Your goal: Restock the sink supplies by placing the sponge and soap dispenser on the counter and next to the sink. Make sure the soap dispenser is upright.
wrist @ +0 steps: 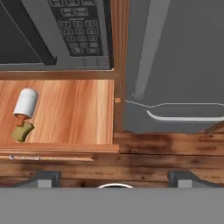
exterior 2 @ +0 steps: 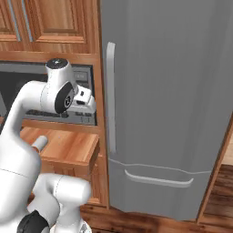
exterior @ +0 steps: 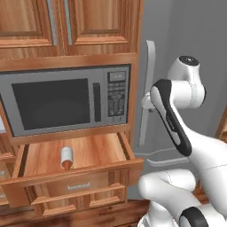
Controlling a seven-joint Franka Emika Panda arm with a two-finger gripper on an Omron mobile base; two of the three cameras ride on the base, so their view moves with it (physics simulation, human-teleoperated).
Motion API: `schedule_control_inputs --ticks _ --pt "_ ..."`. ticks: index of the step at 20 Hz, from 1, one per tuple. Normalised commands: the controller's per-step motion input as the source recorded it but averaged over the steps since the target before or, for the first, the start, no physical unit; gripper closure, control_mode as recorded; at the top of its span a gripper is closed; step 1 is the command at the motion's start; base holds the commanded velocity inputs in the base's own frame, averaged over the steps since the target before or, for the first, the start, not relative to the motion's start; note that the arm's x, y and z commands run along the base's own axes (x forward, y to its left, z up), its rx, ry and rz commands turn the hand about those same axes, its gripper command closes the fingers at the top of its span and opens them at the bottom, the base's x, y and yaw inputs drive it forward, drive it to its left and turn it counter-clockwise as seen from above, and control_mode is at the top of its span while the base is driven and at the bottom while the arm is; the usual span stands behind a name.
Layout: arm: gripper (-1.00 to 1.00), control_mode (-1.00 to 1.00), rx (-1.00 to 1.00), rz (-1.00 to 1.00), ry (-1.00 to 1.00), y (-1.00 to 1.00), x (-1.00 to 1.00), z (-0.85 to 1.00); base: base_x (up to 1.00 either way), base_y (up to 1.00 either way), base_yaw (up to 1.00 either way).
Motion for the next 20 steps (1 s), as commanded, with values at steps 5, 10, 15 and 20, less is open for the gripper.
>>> schedule_control_inputs --ticks 5,10,15,20 --pt "-1.0 1.0 0.0 0.0 0.0 0.0 0.0 0.0 -0.01 0.96 -0.02" --pt "-1.0 1.0 0.0 0.0 0.0 0.0 0.0 0.0 0.1 0.74 -0.05" --pt "-1.0 1.0 0.0 0.0 0.0 0.0 0.0 0.0 0.26 0.67 -0.02" --pt "-1.0 -1.0 0.0 0.0 0.0 0.0 0.04 -0.14 0.1 0.15 0.0"
